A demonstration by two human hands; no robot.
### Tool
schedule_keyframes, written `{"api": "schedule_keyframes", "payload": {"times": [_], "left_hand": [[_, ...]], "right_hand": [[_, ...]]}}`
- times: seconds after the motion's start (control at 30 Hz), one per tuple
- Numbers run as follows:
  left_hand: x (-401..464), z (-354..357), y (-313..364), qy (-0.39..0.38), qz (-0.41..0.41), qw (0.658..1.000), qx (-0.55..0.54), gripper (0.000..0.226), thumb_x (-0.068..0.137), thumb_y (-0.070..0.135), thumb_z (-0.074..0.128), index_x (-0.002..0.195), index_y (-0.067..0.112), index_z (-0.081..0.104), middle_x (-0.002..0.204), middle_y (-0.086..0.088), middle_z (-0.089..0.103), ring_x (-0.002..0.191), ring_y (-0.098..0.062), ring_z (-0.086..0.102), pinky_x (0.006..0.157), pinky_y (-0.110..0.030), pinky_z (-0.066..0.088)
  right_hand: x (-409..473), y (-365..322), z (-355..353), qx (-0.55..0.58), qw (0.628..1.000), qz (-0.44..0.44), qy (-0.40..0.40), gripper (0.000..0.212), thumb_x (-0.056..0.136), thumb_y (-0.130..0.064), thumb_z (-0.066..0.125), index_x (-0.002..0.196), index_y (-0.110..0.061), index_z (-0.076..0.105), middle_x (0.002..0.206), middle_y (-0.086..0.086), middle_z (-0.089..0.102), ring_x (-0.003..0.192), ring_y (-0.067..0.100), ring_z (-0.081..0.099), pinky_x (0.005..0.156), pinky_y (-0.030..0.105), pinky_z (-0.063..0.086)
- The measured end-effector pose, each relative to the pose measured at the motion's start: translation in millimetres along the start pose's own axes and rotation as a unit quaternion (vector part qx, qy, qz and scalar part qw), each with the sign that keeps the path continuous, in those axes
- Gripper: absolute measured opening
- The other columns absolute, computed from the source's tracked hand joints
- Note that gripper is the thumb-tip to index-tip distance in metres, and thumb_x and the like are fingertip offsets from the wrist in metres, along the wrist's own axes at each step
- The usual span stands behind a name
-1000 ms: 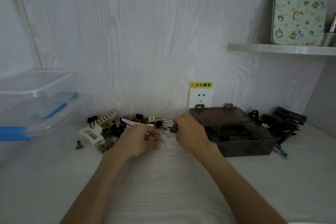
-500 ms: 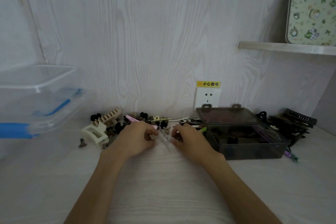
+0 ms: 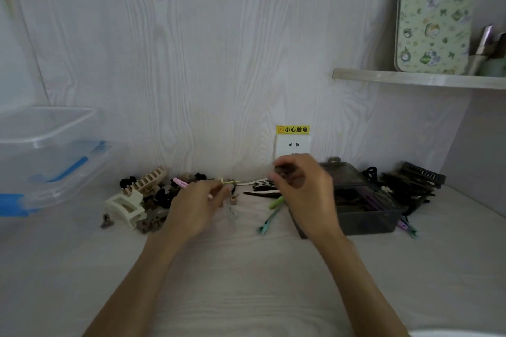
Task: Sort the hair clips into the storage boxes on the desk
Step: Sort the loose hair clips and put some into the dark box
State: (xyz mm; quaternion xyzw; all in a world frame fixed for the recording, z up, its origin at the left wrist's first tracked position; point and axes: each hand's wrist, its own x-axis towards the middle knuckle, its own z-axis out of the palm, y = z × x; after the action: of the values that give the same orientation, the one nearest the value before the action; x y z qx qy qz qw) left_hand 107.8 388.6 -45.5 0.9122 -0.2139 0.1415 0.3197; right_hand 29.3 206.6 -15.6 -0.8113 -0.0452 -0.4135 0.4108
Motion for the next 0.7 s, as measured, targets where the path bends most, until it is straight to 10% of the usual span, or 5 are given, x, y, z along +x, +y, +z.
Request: {"api": "schedule_keyframes", "payload": {"times": [0.2,0.53,0.7], "left_hand": [[0,44,76,0.017,0.165,0.981,-0.103,0.032,0.094,0.039,0.047,0.126,0.037,0.051,0.11,0.013,0.061,0.098,-0.006,0.053,0.082,-0.026,0.045],[-9,68,75,-0.067,0.214,0.974,-0.035,0.045,0.086,0.061,0.044,0.121,0.035,0.056,0.132,0.016,0.051,0.128,-0.001,0.035,0.11,-0.029,0.024],[-12,65,68,-0.036,0.229,0.973,-0.019,0.048,0.085,0.056,0.052,0.128,0.034,0.052,0.139,0.017,0.045,0.133,0.0,0.027,0.106,-0.019,0.016]], "right_hand": [[-3,53,-70,-0.175,0.982,0.069,0.002,0.02,0.076,-0.021,0.074,0.095,-0.019,0.068,0.089,-0.008,0.063,0.077,0.005,0.06,0.066,0.004,0.038],[-17,70,-70,-0.223,0.973,0.052,-0.001,0.027,0.089,-0.041,0.048,0.096,-0.025,0.069,0.091,-0.003,0.07,0.087,0.016,0.059,0.083,0.045,0.051],[-9,51,-55,-0.188,0.981,0.036,0.034,0.028,0.091,-0.036,0.049,0.096,-0.016,0.068,0.095,0.001,0.069,0.094,0.013,0.05,0.089,0.039,0.045]]}}
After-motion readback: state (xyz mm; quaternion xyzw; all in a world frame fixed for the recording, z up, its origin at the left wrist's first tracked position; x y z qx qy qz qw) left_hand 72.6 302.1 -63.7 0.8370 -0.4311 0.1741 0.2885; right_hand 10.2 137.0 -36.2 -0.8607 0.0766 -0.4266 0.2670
